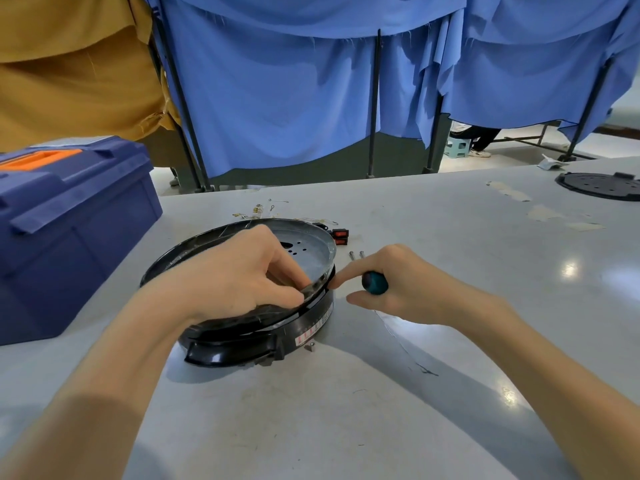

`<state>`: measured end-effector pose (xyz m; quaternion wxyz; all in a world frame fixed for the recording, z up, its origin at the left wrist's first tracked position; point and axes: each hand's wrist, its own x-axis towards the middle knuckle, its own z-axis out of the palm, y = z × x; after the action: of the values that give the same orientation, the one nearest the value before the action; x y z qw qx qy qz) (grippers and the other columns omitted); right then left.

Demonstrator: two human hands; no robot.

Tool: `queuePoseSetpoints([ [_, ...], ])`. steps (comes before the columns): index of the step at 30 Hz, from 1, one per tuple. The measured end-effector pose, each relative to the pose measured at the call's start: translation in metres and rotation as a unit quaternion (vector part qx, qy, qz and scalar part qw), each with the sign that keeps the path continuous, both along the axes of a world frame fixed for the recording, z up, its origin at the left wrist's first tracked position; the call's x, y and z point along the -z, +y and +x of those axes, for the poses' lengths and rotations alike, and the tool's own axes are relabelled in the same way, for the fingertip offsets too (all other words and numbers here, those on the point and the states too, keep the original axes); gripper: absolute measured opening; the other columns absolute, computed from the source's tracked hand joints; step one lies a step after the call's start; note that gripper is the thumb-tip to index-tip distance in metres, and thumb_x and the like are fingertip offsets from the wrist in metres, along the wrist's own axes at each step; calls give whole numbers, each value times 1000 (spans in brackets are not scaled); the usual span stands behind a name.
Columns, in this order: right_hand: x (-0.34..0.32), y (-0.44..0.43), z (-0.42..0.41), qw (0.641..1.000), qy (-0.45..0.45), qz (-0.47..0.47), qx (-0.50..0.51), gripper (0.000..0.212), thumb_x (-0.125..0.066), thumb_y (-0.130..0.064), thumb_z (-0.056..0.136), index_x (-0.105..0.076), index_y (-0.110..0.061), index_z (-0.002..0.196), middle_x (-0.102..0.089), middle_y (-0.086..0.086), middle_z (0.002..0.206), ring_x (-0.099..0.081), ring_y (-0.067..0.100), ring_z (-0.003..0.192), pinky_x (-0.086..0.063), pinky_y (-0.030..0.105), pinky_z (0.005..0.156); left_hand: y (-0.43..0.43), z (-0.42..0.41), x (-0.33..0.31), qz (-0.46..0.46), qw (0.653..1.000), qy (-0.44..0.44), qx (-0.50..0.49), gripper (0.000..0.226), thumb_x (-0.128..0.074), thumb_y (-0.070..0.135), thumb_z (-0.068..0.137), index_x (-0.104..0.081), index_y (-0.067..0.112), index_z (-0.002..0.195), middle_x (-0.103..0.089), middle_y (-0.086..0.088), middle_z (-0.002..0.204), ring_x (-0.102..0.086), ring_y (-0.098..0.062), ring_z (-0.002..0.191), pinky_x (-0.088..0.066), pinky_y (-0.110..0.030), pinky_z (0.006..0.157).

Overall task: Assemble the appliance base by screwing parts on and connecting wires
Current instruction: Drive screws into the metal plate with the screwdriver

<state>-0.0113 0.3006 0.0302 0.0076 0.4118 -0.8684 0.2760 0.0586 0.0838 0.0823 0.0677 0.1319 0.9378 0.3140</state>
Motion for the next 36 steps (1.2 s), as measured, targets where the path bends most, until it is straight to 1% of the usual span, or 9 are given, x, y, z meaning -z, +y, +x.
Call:
queuePoseSetpoints([
  [6,1,0,0,1000,4,-12,8,33,-74,-19,85,-71,-31,116,-71,-16,107,-61,4,93,-50,22,93,-4,-5,-4,22,999,-22,-9,17,-72,15,84,-80,26,94,-76,12,86,-72,-7,82,-57,-31,88],
  [13,6,-2,-1,1000,0,-9,-3,30,-76,-22,83,-72,-31,111,-69,1,82,-54,19,71,-52,40,75,1,-2,3,-8,1000,-7,-9,18,-73,15,82,-79,24,97,-76,16,86,-70,1,83,-56,-26,89],
  [16,8,-2,-1,1000,-1,-5,-3,30,-76,-23,83,-71,-31,111,-68,3,78,-53,20,69,-51,37,71,0,-1,2,-13,1000,-2,-6,18,-73,14,83,-79,24,97,-75,17,86,-70,3,84,-55,-24,89],
  [20,10,-3,-1,1000,8,-13,2,29,-77,-23,82,-72,-29,109,-49,-11,58,-43,12,59,-39,21,58,0,0,3,-17,1000,-4,5,19,-71,13,83,-79,23,97,-76,16,89,-70,1,88,-53,-25,92],
  [24,11,-8,1,1000,18,-8,7,29,-76,-27,84,-69,-30,112,-63,0,69,-49,16,64,-43,22,59,-4,-2,3,-20,1000,4,-7,19,-73,13,83,-79,21,99,-75,16,91,-69,2,89,-53,-24,93],
  [26,14,-9,1,1000,24,-6,18,29,-75,-28,84,-68,-30,112,-52,-13,57,-46,8,59,-36,15,58,-5,-4,4,-22,1000,5,-11,18,-74,14,82,-79,21,99,-75,16,90,-69,3,89,-52,-22,93],
  [28,16,-10,2,999,27,4,26,29,-75,-28,84,-66,-30,112,-43,-14,48,-44,4,55,-35,12,58,-6,-5,7,-28,1000,7,-14,18,-74,15,82,-79,21,99,-75,17,91,-67,6,89,-51,-16,92],
  [32,21,-14,4,998,50,32,36,26,-71,-29,87,-66,-29,112,-36,-11,45,-39,7,48,-32,14,52,-7,-9,17,-49,998,20,-16,19,-74,15,82,-78,25,97,-73,23,92,-62,16,89,-39,6,77],
  [36,24,-17,2,996,61,44,41,27,-69,-28,88,-64,-32,114,-37,-12,45,-40,6,49,-43,26,59,-10,-12,22,-53,998,19,-10,19,-73,16,83,-78,28,96,-70,30,89,-58,21,88,-33,10,71],
])
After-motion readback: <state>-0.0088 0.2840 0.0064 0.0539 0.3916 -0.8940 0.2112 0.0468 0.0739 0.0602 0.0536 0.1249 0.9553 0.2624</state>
